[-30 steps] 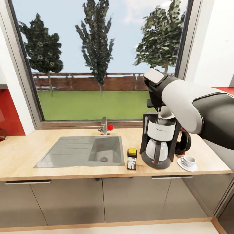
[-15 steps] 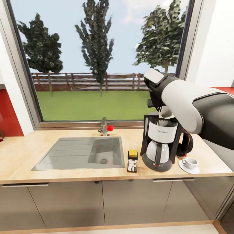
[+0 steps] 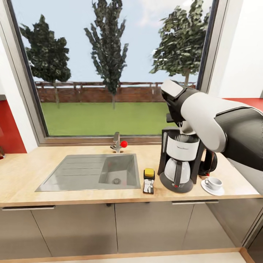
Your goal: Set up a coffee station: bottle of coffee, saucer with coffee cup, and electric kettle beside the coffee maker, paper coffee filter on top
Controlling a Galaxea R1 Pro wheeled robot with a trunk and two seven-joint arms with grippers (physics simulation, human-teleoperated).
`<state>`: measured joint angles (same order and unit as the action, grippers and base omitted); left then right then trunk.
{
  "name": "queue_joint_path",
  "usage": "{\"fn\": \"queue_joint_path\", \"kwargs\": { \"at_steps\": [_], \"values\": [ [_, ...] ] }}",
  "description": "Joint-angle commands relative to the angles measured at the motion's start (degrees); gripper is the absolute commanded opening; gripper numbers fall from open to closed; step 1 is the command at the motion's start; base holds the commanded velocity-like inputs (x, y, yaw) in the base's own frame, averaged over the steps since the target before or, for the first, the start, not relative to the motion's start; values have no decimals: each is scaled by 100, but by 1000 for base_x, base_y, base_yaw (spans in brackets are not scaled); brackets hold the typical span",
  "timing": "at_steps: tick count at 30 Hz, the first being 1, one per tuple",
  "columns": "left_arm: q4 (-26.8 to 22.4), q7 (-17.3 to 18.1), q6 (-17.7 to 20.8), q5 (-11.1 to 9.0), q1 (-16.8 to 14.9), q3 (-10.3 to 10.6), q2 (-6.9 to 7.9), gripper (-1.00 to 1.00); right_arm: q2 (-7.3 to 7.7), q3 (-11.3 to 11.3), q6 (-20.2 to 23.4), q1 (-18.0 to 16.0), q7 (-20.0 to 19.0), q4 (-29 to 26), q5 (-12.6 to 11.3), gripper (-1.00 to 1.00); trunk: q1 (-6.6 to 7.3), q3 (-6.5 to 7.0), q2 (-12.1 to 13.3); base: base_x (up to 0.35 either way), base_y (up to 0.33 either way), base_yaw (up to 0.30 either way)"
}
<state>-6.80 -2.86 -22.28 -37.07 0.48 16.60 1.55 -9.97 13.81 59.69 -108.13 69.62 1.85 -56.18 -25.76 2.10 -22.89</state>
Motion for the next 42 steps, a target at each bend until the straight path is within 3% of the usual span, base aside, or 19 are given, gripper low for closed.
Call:
{"fn": "queue_joint_path", "kwargs": {
  "at_steps": [1, 14, 22, 42],
  "values": [
    [-14, -30, -9, -28, 5, 47, 3, 100, -3, 45, 31, 13, 33, 8, -32, -100, -2, -1, -3, 0, 0, 0],
    [-14, -30, -17, -23, 5, 40, -1, 100, 5, 47, 31, 198, 34, 8, 120, -100, -2, -1, -3, 0, 0, 0],
    [-14, -30, -69, -35, 5, 28, -5, 100, 108, 50, 31, 212, 30, 8, 141, -100, -2, -1, -3, 0, 0, 0],
    [-4, -30, -71, -41, 5, 42, 3, 100, 118, 51, 31, 213, 33, 8, 143, -100, -2, -1, -3, 2, 0, 0]
  ]
}}
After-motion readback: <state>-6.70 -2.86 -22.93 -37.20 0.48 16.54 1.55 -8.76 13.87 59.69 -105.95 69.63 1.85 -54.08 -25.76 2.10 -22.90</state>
